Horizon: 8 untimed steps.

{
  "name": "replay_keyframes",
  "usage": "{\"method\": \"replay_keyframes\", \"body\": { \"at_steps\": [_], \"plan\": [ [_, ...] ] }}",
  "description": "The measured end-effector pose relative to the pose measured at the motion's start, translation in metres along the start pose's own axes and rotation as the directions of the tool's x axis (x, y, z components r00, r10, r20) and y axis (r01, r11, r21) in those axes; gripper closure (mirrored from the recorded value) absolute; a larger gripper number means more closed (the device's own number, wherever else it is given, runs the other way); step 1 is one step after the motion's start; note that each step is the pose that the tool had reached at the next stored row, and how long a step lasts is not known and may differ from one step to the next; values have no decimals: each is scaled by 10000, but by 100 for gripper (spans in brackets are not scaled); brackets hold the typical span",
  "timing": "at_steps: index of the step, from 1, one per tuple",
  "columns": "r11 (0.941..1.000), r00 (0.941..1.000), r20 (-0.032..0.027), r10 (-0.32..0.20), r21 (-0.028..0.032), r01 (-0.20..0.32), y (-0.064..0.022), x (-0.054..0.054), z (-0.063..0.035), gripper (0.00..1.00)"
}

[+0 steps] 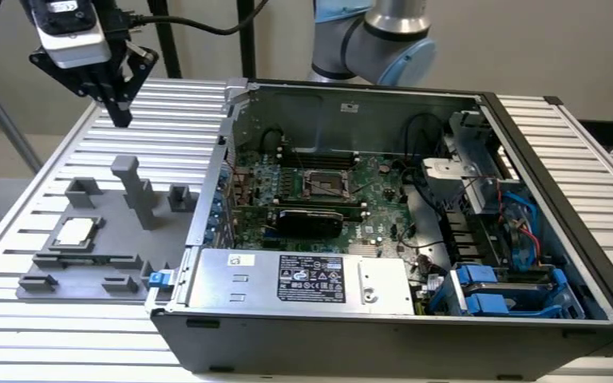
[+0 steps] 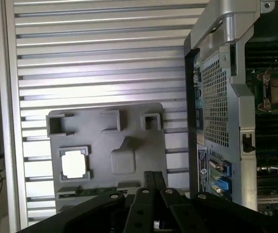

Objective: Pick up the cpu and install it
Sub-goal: 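Reach for the cpu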

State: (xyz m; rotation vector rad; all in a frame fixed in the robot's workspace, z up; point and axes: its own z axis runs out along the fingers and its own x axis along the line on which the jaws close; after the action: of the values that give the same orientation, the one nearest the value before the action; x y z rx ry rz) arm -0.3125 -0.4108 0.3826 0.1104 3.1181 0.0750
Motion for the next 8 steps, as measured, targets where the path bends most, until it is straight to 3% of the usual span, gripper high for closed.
{"method": "replay_keyframes", "body": {
  "at_steps": [8],
  "plan": [
    [10000, 10000, -21, 0, 11, 0, -71, 361, 69, 89]
  ]
}}
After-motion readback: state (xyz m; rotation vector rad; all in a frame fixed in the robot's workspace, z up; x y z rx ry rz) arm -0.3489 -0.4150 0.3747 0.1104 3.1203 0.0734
